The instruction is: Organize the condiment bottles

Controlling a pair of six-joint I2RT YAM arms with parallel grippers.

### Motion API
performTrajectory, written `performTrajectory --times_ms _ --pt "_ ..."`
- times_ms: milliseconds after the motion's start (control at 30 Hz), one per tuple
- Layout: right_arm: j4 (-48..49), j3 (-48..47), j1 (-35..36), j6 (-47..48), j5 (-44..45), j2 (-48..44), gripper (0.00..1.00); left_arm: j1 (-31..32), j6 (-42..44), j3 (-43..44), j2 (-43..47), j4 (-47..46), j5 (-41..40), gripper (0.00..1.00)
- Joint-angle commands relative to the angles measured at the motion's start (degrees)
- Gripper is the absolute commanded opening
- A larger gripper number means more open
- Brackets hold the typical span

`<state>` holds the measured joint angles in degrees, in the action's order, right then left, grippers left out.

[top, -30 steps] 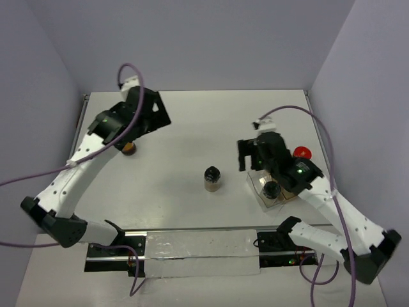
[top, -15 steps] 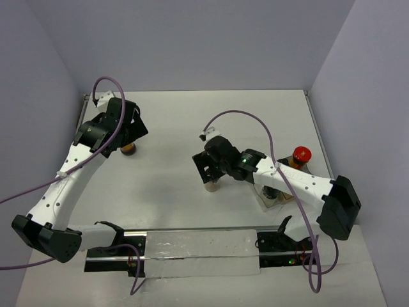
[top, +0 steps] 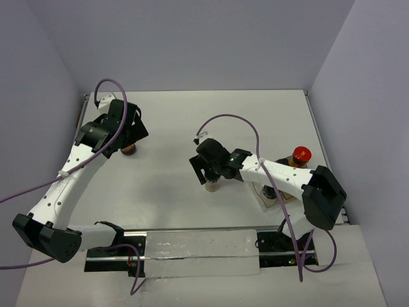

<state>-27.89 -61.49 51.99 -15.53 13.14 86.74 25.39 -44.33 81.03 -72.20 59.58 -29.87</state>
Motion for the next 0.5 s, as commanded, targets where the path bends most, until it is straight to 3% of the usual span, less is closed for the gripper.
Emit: performTrajectory --times_ms 0,67,233,467 --pt "2.8 0.0 0.3 0.1 0.4 0.4 0.76 -0.5 0.7 0.0 1.0 -1.2 -1.1 0.99" --pt "2.5 0.2 0.5 0.1 0.6 0.3 0.78 -0.5 0.8 0.1 0.8 -1.0 -1.5 0.99" --pt "1.3 1.1 0.5 0.1 2.0 -0.1 0.96 -0.6 0.9 -0.1 0.9 -1.2 -1.3 0.99" --pt "0.1 2.8 0.5 0.1 3.5 -1.6 0.95 -0.5 0.9 -0.6 0.8 -1.8 -0.9 0.99"
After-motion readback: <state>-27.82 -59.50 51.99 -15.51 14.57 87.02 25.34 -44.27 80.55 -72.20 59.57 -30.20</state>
